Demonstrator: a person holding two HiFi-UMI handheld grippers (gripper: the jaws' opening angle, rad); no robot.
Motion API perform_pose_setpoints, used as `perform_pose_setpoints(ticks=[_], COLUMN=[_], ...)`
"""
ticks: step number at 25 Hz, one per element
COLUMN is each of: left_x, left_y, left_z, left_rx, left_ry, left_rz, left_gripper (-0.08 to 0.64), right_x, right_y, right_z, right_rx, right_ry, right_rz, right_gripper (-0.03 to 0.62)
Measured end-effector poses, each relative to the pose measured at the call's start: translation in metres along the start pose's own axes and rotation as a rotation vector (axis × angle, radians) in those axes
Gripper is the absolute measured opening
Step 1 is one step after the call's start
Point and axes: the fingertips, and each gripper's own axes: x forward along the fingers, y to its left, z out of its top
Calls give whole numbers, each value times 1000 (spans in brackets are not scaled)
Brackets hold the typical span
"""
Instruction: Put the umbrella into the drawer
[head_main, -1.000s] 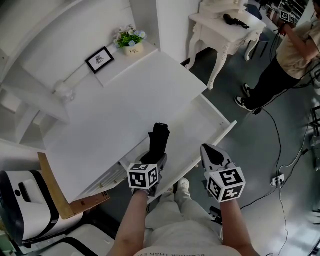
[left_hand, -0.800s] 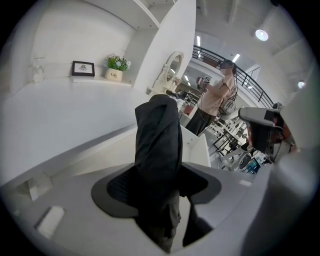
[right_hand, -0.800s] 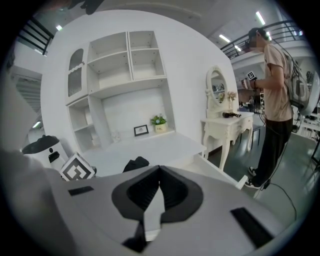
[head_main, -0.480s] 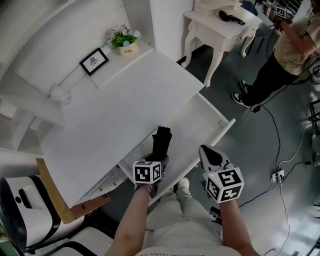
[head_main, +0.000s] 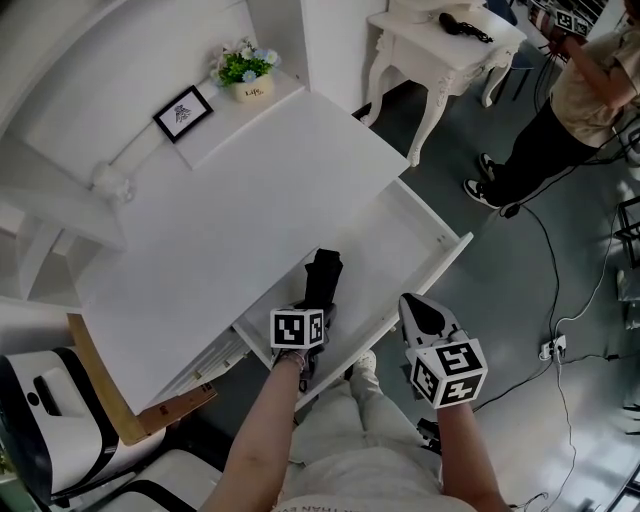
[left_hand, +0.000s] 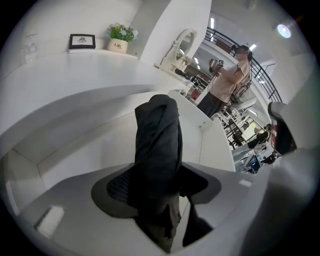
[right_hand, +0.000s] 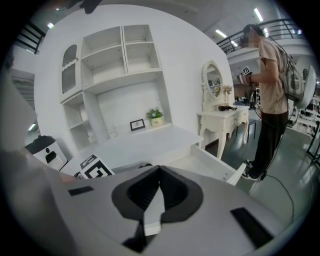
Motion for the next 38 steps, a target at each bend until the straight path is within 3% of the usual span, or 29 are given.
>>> perform_pose_setpoints(ticks=[11,21,29,33,38], left_x=[25,38,39,39,32], left_y=[17,27,30,25,28], left_z=[-7,-5,-8,-7,-2], left_rx=[-74,-142,-179,-170,-162], left_ry=[73,78,101,104,71], left_rz=[52,83,58,41,84], left_gripper=[268,271,292,322,437], right_x=[2,6,6,6,6], right_y=[-6,-5,1,2,1], right_z=[-17,-30,-34,-34,-32], right_rx=[21,15,12,8,7], right_ry=[34,68,82,84,83], right_rz=[-9,5,18,25,24], right_gripper=[8,8,8,8,8])
